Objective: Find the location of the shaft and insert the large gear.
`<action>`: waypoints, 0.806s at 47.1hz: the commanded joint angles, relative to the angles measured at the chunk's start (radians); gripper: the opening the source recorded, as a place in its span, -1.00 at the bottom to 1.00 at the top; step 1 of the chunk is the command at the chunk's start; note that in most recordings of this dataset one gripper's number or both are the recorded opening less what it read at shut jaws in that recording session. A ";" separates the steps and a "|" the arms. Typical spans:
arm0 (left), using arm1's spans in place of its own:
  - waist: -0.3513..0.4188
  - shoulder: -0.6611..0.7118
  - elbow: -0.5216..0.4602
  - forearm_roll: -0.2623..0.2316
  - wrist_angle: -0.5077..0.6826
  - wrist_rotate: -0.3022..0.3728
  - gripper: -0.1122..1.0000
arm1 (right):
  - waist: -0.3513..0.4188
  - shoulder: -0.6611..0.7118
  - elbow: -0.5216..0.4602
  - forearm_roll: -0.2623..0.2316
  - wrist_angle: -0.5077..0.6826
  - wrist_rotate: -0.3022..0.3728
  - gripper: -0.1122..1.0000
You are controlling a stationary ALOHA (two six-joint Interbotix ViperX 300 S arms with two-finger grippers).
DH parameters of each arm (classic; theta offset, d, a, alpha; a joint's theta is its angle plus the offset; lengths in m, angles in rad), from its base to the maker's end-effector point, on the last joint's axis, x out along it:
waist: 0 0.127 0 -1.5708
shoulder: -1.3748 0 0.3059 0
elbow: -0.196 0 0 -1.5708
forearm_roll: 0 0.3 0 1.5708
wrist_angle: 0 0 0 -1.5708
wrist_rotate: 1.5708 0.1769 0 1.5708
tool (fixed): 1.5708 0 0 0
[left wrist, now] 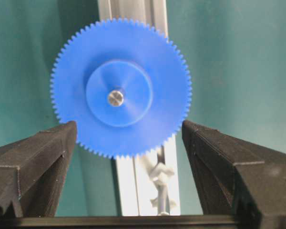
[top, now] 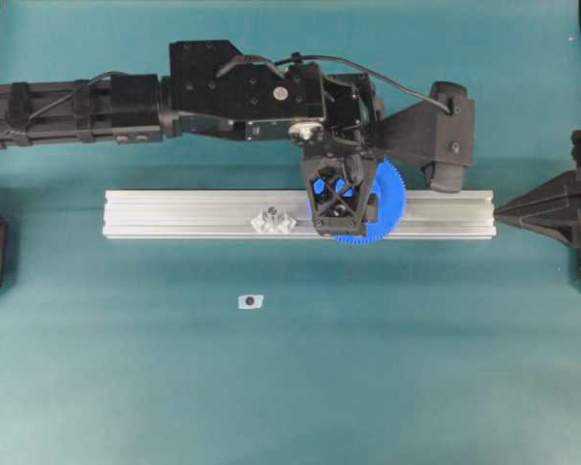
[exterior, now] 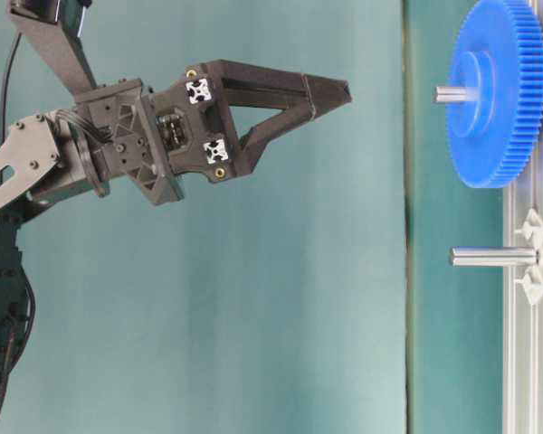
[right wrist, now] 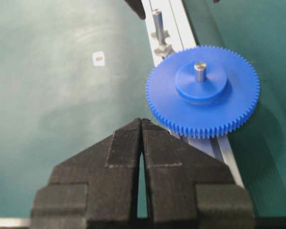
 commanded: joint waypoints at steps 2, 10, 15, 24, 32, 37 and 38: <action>-0.006 -0.040 -0.018 0.002 -0.006 0.000 0.73 | -0.002 0.006 -0.011 0.000 -0.005 0.012 -0.79; -0.006 -0.038 -0.017 0.002 -0.006 0.000 0.72 | -0.002 0.006 -0.011 0.000 -0.005 0.012 -0.79; -0.006 -0.037 -0.017 0.002 -0.006 0.000 0.72 | 0.000 0.006 -0.009 0.000 -0.005 0.012 -0.79; -0.006 -0.037 -0.017 0.002 -0.006 0.000 0.72 | -0.002 0.006 -0.009 0.000 -0.005 0.012 -0.79; -0.006 -0.035 -0.015 0.002 -0.003 0.000 0.72 | -0.002 0.006 -0.009 0.000 -0.005 0.012 -0.79; -0.006 -0.034 -0.017 0.002 -0.003 0.000 0.72 | -0.002 0.006 -0.008 0.000 -0.005 0.012 -0.79; -0.006 -0.034 -0.017 0.002 -0.003 -0.002 0.72 | -0.002 0.006 -0.009 0.000 -0.005 0.012 -0.79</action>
